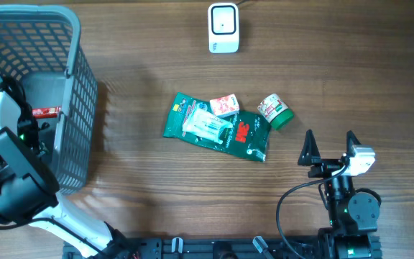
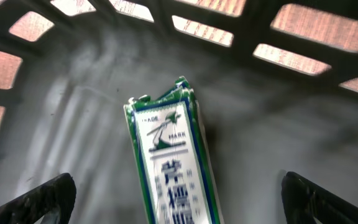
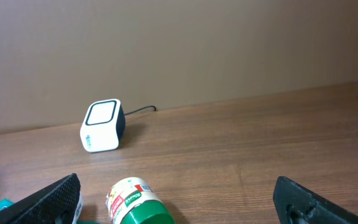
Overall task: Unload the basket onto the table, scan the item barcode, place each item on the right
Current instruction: 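Reach into the basket and grasp the green-white box with left gripper, then hold the green-white box under the scanner, release it, return to basket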
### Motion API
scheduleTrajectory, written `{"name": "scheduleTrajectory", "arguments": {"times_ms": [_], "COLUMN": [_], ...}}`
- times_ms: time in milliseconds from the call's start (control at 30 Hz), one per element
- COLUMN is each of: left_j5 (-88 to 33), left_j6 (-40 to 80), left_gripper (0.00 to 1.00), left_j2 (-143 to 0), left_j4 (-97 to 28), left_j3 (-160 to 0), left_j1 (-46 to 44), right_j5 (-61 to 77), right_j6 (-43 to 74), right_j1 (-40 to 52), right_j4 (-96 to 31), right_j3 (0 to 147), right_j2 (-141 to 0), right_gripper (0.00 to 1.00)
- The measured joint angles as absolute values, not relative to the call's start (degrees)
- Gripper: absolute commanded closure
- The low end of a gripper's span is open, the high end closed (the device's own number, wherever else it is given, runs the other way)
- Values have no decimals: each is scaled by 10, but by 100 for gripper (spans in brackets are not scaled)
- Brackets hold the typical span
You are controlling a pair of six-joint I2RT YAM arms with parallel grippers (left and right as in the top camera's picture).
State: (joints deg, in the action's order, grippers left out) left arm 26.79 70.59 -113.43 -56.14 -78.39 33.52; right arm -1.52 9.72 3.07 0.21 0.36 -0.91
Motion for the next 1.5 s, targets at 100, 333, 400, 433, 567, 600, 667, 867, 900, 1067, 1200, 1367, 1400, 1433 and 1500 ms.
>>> {"name": "scheduleTrajectory", "arguments": {"times_ms": [100, 333, 400, 433, 567, 600, 667, 867, 900, 1067, 1200, 1367, 1400, 1433, 1500], "left_j5": [277, 289, 289, 289, 289, 289, 289, 250, 241, 181, 101, 10, 6, -3, -14], "left_j6": [708, 708, 707, 707, 708, 708, 705, 663, 660, 646, 640, 637, 637, 637, 637], "left_gripper": [17, 82, 84, 85, 85, 86, 88, 87, 87, 87, 86, 86, 86, 86, 86], "left_j2": [-1133, -1132, -1132, -1132, -1132, -1132, -1131, -1088, -1062, -922, -808, -682, -676, -674, -681], "left_j4": [-536, -520, -522, -522, -524, -525, -531, -538, -538, -532, -494, -445, -445, -445, -448], "left_j3": [-773, -756, -755, -754, -754, -754, -754, -768, -776, -813, -822, -827, -827, -827, -827], "left_j1": [338, 345, 345, 345, 345, 345, 345, 346, 346, 346, 339, 229, 199, 154, 93], "right_j5": [-15, -15, -15, -15, -15, -15, -15, -15, -15, -15, -15, -15, -15, -15, -15], "right_j6": [97, 97, 97, 97, 97, 97, 97, 97, 97, 97, 97, 97, 97, 97, 97], "right_j1": [31, 31, 31, 31, 31, 31, 31, 31, 31, 31, 31, 31, 31, 31, 31], "right_j4": [2, 2, 2, 2, 2, 2, 2, 2, 2, 2, 2, 2, 2, 2, 2], "right_j3": [4, 4, 4, 4, 4, 4, 4, 4, 4, 4, 4, 4, 4, 4, 4], "right_j2": [-9, -9, -9, -9, -9, -9, -9, -9, -9, -9, -9, -9, -9, -9, -9], "right_gripper": [0, 0, 0, 0, 0, 0, 0, 0, 0, 0, 0, 0, 0, 0, 0]}}
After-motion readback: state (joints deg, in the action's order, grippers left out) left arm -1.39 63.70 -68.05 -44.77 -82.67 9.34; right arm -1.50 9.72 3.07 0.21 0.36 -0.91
